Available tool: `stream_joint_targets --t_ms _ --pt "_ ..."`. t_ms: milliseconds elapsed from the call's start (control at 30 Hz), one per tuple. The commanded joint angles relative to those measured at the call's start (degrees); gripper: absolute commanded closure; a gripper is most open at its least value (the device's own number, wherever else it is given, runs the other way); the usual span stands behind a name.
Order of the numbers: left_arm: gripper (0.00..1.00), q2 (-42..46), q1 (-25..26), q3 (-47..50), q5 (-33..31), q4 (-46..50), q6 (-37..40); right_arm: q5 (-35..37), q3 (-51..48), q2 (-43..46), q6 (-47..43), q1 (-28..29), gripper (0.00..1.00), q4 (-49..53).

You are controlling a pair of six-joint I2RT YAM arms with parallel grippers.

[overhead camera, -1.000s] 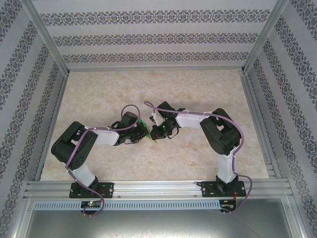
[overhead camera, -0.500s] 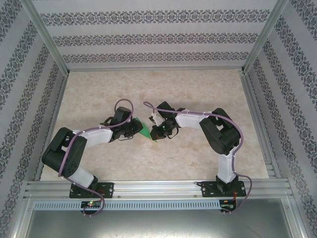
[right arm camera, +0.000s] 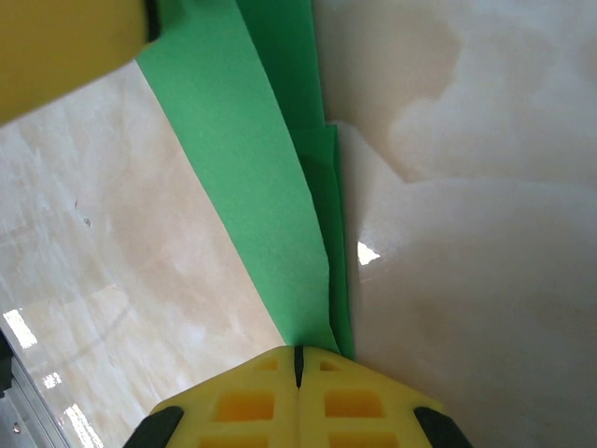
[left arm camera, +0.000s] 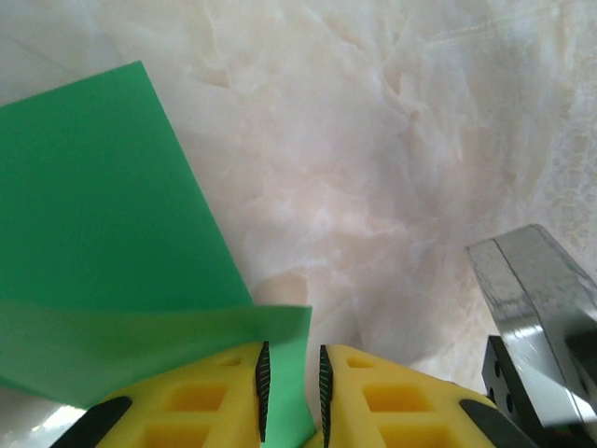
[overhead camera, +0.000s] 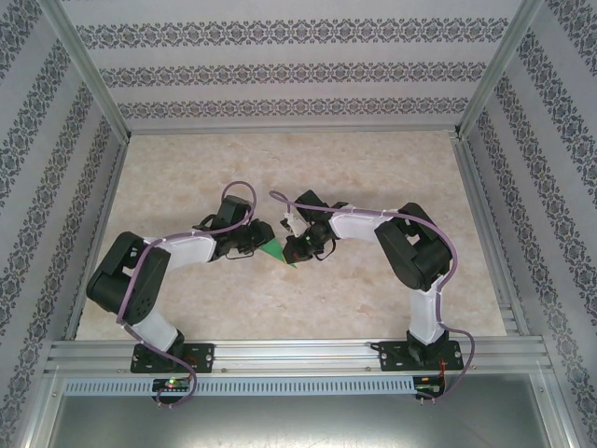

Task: Fold a paper plane with a square sheet of paper (pick it up from the middle)
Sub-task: Fold the wing for the fifth time at the center of the table.

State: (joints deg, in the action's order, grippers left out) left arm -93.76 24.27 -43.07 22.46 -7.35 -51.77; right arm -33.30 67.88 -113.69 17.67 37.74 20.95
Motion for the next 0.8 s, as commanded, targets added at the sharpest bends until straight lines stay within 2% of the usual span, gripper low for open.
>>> stream_joint_targets --t_ms 0,133,300,767 --pt "0.76 -1.4 0.0 -1.6 -0.3 -1.4 0.4 5.5 -1.4 -4.0 -0.9 0.2 1.00 5.8" --pt "0.78 -2.0 0.0 -0.8 -5.9 2.3 -2.3 5.6 -1.5 -4.2 -0.8 0.2 1.00 5.9" --pt "0.79 -1.7 -0.1 1.5 -8.1 0.7 -5.1 5.8 -1.5 -4.4 -0.5 0.3 1.00 5.7" --pt "0.79 -1.5 -0.4 5.0 -9.7 -0.8 -7.2 5.6 -2.0 -4.6 0.2 0.1 1.00 5.4"
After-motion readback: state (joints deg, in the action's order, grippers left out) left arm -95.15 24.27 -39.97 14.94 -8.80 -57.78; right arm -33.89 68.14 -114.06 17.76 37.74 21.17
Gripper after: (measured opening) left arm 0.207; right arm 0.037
